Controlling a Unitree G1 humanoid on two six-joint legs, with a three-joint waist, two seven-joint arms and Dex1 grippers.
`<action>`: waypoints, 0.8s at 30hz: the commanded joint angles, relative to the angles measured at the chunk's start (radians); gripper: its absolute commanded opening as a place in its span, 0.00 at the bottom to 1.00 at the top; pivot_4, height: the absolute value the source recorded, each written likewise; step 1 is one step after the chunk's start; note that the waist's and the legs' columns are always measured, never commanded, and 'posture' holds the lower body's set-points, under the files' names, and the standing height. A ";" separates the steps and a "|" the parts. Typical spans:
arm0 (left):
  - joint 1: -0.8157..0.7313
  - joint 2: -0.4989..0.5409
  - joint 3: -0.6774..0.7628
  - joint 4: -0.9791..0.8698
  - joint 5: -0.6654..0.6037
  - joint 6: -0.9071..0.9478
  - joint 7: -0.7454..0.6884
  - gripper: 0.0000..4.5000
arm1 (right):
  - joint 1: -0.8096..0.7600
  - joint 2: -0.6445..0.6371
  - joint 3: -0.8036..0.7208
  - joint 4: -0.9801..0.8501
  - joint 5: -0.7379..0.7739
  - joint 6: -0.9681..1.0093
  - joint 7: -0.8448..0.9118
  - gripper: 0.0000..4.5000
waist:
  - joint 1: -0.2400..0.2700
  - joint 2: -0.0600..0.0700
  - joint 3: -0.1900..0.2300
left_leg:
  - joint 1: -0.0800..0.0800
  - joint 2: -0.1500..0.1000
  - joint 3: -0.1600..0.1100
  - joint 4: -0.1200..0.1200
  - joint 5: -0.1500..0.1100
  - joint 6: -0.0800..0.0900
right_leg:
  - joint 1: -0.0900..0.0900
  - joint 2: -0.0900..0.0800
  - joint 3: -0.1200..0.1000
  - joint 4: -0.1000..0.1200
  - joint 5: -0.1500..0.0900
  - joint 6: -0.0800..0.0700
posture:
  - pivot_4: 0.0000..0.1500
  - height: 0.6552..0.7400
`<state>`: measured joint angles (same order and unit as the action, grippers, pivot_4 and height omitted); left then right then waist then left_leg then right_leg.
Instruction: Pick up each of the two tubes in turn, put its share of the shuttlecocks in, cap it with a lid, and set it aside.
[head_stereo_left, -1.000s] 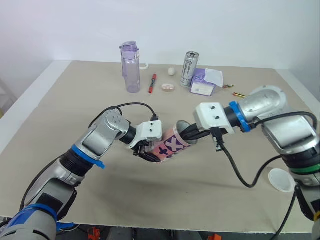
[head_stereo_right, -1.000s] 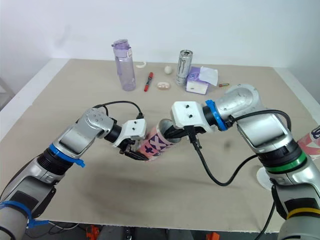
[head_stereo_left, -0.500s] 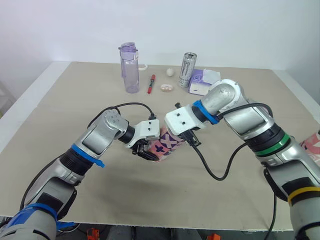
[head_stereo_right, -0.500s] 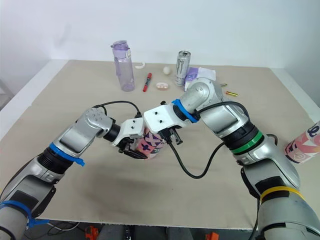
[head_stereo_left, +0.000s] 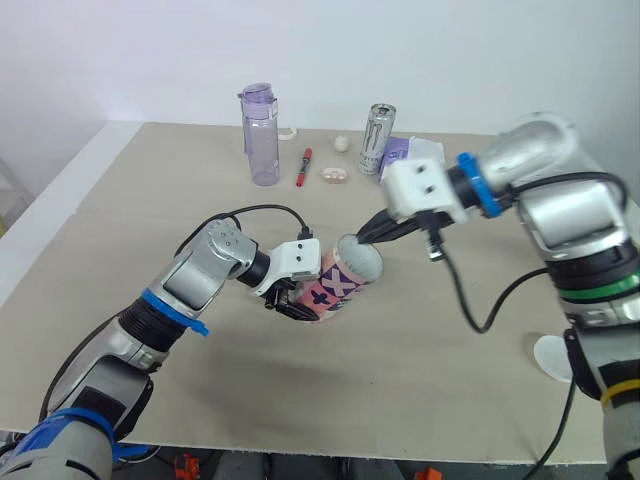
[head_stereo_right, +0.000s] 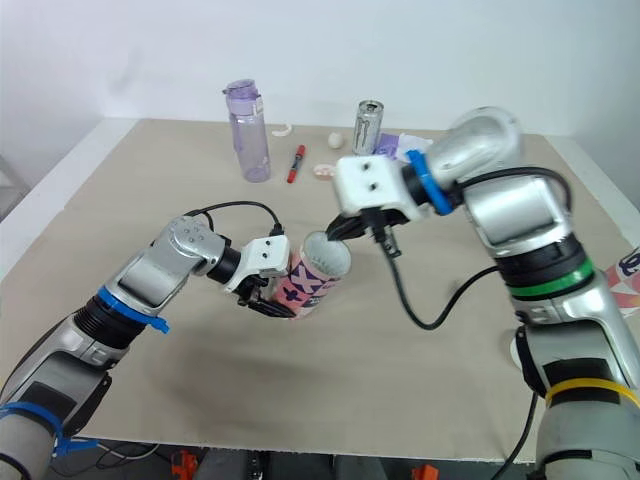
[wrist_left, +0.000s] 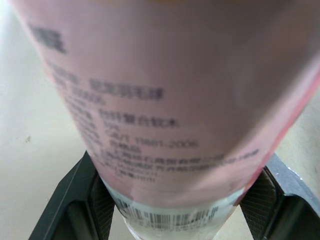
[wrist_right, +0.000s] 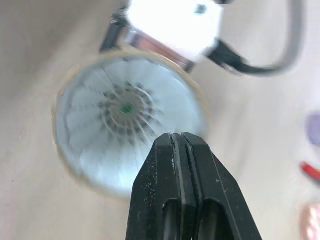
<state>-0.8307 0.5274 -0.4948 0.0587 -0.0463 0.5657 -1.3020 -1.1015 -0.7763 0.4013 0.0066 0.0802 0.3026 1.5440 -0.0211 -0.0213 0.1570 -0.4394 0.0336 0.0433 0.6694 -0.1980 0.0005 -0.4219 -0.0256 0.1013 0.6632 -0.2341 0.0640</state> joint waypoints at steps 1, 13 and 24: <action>0.026 0.007 -0.005 -0.008 0.017 -0.042 0.017 0.65 | 0.120 -0.120 -0.273 -0.100 0.182 0.208 -0.028 0.05 | 0.001 0.000 0.000 | 0.000 -0.001 -0.001 0.000 0.000 0.000 | 0.000 0.000 0.000 0.000 0.000 -0.001 | 1.00 1.00; 0.117 -0.141 0.129 0.095 -0.040 -0.283 0.184 0.65 | 0.541 -0.129 -0.644 -0.329 0.404 0.489 -0.268 0.05 | 0.004 -0.001 0.001 | -0.001 -0.005 -0.005 0.000 -0.001 0.000 | 0.004 -0.004 -0.001 0.000 -0.002 0.001 | 1.00 1.00; 0.282 -0.311 0.166 0.134 -0.148 -0.462 0.208 0.65 | 0.776 -0.182 -0.717 -0.348 0.434 0.463 -0.318 0.05 | -0.001 -0.002 0.001 | -0.001 -0.004 -0.006 -0.005 -0.001 0.000 | 0.001 -0.001 -0.001 -0.001 -0.001 0.004 | 1.00 1.00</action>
<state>-0.5679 0.2303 -0.3308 0.1916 -0.1713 0.1474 -1.0786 -0.3425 -0.9274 -0.2751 -0.3291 0.4969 0.7933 1.2325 -0.0219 -0.0234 0.1583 -0.4394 0.0294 0.0375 0.6637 -0.1994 0.0003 -0.4199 -0.0261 0.1002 0.6625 -0.2357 0.0681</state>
